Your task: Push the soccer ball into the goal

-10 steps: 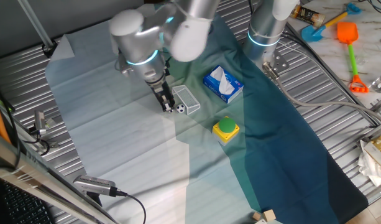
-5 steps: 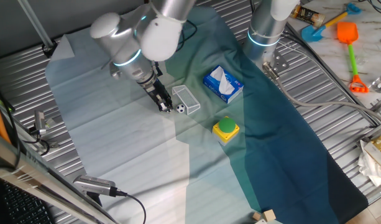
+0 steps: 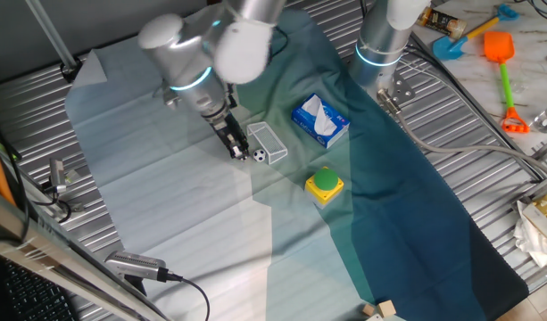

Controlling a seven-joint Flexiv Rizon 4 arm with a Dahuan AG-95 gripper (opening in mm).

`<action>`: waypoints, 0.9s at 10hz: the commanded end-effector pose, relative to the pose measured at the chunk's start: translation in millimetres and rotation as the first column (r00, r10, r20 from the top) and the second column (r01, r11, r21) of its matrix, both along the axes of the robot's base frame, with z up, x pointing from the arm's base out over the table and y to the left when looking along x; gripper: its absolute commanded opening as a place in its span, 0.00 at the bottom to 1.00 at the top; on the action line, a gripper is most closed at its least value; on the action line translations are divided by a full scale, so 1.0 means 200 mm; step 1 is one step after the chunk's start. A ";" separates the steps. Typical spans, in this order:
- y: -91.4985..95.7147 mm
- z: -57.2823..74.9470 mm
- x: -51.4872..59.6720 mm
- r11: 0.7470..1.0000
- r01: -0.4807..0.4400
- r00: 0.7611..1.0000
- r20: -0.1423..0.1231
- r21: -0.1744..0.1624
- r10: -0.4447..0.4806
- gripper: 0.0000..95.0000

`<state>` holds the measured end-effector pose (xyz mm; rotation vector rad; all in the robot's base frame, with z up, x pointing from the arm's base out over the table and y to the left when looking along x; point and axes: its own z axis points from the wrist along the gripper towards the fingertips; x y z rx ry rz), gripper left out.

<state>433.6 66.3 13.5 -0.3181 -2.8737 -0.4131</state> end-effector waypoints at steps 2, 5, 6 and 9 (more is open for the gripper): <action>0.00 0.07 -0.01 0.994 0.019 0.998 0.069 -0.105 -0.012 0.00; 0.00 0.14 -0.03 0.990 0.000 0.998 0.063 -0.143 0.009 0.00; -0.01 0.16 -0.04 0.988 -0.017 0.998 0.060 -0.153 0.026 0.00; -0.06 0.17 -0.08 0.986 -0.045 0.997 0.047 -0.162 0.053 0.00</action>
